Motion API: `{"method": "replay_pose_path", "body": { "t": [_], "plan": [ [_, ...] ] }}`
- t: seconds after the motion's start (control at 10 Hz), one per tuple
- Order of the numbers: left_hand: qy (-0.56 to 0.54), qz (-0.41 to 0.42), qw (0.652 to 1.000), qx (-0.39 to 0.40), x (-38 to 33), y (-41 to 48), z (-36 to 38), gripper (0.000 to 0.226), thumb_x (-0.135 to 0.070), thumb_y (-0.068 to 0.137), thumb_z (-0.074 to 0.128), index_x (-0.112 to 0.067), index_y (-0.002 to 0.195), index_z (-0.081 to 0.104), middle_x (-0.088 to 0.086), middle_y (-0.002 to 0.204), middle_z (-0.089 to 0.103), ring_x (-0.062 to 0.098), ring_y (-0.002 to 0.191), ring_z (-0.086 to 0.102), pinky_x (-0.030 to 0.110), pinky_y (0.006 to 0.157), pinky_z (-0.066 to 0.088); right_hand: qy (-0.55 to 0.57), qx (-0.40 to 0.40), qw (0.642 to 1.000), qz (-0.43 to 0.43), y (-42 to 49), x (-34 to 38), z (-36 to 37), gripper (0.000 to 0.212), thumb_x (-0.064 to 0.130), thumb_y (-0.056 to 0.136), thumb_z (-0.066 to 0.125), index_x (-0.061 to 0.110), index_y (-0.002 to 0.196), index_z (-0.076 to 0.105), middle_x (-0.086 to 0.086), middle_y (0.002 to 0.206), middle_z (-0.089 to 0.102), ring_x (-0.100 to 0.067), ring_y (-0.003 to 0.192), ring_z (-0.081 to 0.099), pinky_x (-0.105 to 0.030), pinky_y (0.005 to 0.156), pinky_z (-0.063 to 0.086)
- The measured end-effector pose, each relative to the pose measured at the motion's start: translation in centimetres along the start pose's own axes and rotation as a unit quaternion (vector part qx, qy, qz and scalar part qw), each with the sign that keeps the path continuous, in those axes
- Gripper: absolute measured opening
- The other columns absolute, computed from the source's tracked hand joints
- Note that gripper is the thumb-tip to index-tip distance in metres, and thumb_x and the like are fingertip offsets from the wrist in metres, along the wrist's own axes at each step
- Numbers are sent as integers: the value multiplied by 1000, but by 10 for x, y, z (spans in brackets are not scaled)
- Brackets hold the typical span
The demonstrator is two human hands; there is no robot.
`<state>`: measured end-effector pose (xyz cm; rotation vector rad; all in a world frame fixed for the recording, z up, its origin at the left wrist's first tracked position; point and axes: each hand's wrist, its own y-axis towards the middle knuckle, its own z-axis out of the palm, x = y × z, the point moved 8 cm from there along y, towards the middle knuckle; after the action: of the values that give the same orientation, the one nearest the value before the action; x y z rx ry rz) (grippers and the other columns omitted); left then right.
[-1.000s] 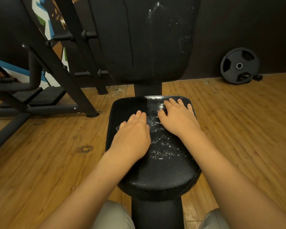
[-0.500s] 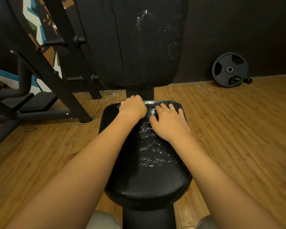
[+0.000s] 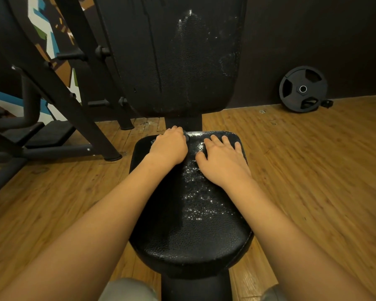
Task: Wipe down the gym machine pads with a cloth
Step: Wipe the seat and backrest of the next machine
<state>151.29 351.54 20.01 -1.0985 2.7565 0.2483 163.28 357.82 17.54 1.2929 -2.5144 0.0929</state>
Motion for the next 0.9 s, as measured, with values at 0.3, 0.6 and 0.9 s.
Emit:
{"method": "replay_pose_path", "body": {
  "t": [0.3,0.6,0.9],
  "plan": [
    [-5,2,1000,-12,3,-13,-2,43,-16,108,37,-8,150,39,12,156,41,29,140,43,42,115,33,-8,4,1000,2,-1,1,-1,61,46,108,29,18,162,25,-3,171,16,-28,158,7,-52,127,4],
    [0,-15,1000,7,-1,13,-5,43,-20,107,43,-7,148,42,14,150,48,30,137,46,44,112,39,-8,1,1000,2,-1,2,0,61,46,108,30,18,162,25,-4,171,17,-28,158,8,-53,127,4],
    [-5,19,1000,-3,9,-7,4,51,-22,110,35,-11,159,24,9,166,25,26,151,28,42,123,22,-16,1,1000,5,-1,2,-1,61,47,108,29,18,162,25,-3,171,16,-28,158,8,-53,126,4]
  ]
}}
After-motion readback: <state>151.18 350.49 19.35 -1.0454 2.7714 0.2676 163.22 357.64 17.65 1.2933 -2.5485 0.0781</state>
